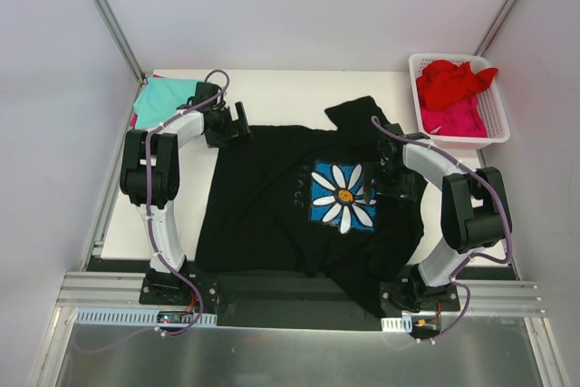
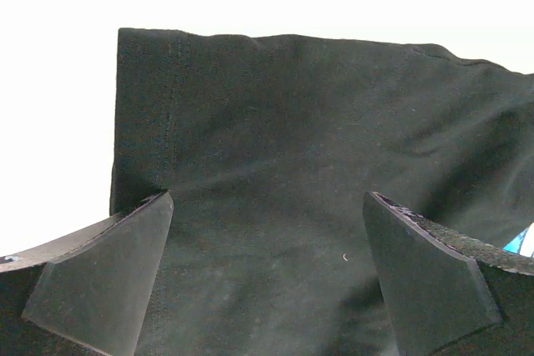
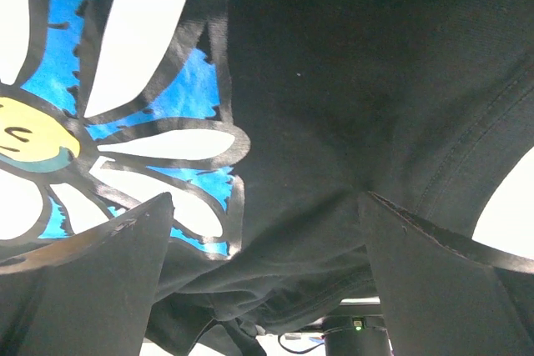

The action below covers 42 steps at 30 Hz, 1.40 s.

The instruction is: Fold and stack the t-shirts

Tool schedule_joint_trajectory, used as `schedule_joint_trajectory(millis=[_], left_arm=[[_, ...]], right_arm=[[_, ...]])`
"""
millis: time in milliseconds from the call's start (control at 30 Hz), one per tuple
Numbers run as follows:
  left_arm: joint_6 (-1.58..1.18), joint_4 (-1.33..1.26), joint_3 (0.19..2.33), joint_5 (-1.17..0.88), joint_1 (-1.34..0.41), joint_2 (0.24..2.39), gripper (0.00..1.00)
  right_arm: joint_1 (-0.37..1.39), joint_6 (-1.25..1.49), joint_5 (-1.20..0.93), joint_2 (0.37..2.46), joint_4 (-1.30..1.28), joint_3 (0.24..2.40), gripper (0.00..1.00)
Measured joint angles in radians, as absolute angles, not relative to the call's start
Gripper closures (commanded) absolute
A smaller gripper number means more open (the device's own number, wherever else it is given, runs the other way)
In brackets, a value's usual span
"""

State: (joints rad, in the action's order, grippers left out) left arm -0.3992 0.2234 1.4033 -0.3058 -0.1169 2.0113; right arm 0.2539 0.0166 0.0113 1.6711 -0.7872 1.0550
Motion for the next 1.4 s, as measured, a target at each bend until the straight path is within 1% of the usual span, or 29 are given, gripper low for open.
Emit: schedule_joint_trajectory(millis=[200, 500, 767, 967, 1067, 1200, 1400], left_arm=[[-0.377, 0.274, 1.417, -0.231, -0.109, 2.011, 0.01], [-0.354, 0.310, 1.427, -0.173, -0.095, 2.011, 0.01], [-0.351, 0.319, 1.430, -0.168, -0.090, 2.011, 0.01], [-0.349, 0.324, 1.431, -0.152, -0.090, 2.011, 0.01], [-0.347, 0.332, 1.434, -0.145, -0.090, 2.011, 0.01], [-0.345, 0.344, 1.440, -0.131, -0.090, 2.011, 0.01], [-0.332, 0.351, 1.447, -0.107, -0.090, 2.011, 0.01]], right_arm=[[0.254, 0.016, 0.011, 1.671, -0.790, 1.055, 0.04], [0.253, 0.014, -0.015, 1.670, -0.789, 1.055, 0.04], [0.245, 0.006, -0.318, 1.598, -0.665, 1.055, 0.04], [0.238, 0.006, -0.400, 1.632, -0.590, 1.055, 0.04], [0.227, 0.006, -0.392, 1.676, -0.568, 1.052, 0.04], [0.216, 0.010, -0.324, 1.714, -0.566, 1.047, 0.04], [0.218, 0.005, -0.157, 1.739, -0.607, 1.097, 0.04]])
